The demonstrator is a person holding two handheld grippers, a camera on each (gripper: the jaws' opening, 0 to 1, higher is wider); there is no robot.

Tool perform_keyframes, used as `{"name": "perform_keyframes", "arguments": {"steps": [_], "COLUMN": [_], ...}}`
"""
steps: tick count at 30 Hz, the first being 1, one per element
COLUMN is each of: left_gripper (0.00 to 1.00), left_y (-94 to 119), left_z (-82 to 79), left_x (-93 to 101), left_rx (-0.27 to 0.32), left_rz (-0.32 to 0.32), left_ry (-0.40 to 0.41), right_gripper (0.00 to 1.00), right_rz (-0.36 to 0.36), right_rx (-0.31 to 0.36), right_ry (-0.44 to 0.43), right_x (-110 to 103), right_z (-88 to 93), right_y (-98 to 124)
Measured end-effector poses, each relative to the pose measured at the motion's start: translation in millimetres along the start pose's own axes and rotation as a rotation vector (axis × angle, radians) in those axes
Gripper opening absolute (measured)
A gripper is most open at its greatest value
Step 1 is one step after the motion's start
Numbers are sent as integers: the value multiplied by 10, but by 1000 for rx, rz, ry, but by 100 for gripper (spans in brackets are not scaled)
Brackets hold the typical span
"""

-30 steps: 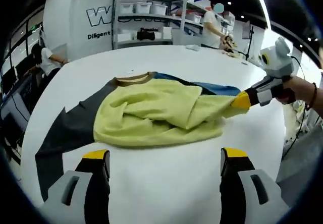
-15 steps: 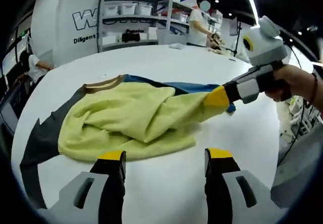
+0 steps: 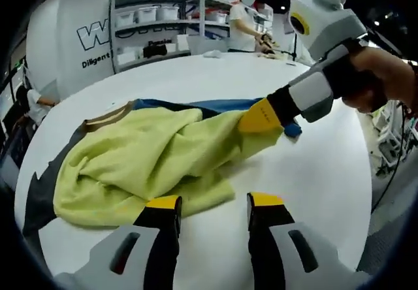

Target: Fold the garment on the visible template until the final outline fits inside the template.

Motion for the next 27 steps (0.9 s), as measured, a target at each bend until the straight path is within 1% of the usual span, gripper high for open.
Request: {"name": "perform_keyframes", "arguments": {"steps": [3,5,6,7,8,9,11,12,13,14,17,19,23,24,27], "left_gripper": [35,35,33,28,26,25,11,8,7,7,6,5,5,5,5], "left_y": [-58,-69,-125,-134,-128,-128,-137,-121,-128,-123,-107,-60,103,177,311], "left_z": [21,80,34,33,24,26,42,47,53,52,64,42,-60,-81,-106], "left_x": [-18,-11,-2,3,3,-12,-38,-54,-66,-63,-81,-88,-130,-145,-180], "left_rx": [-12,-49,-34,-37,-38,-42,-49,-53,-54,-55,-55,-45,-11,-6,3], "left_rz": [-11,-14,-23,-21,-10,-21,-31,-36,-38,-26,-8,-1,16,16,20], "left_ry": [-12,-37,-38,-38,-58,-53,-53,-53,-59,-41,-24,-21,-9,-8,-23], "right_gripper": [0,0,0,0,0,0,0,0,0,0,0,0,0,0,0], "right_rz": [0,-1,-1,-1,-2,-3,-5,-5,-7,-9,-17,-19,-31,-38,-48], "right_rx": [-3,-4,-5,-5,-5,-6,-6,-6,-5,-4,-9,-12,-8,-9,-8], "right_ry": [-4,-5,-4,-2,-2,-2,0,0,0,0,0,1,-3,-7,-11], "right_x": [3,3,3,4,3,1,-3,-5,-12,-19,-29,-38,-73,-95,-133], "right_z": [8,7,8,4,3,6,7,9,10,11,18,24,15,12,5], "right_y": [1,-1,-2,-3,-2,1,8,14,23,30,43,53,98,119,166]}}
Point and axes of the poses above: the point that each gripper's makers call its tool centre point, and the gripper's own axes: y roughly backward along the fingers, x roughly to its right, z roughly out of its underside, the point moved 2 cm from there along y, roughly backward along the fingers, and after that the axes turned 15 degrees about -y, right-handed, at the moved point
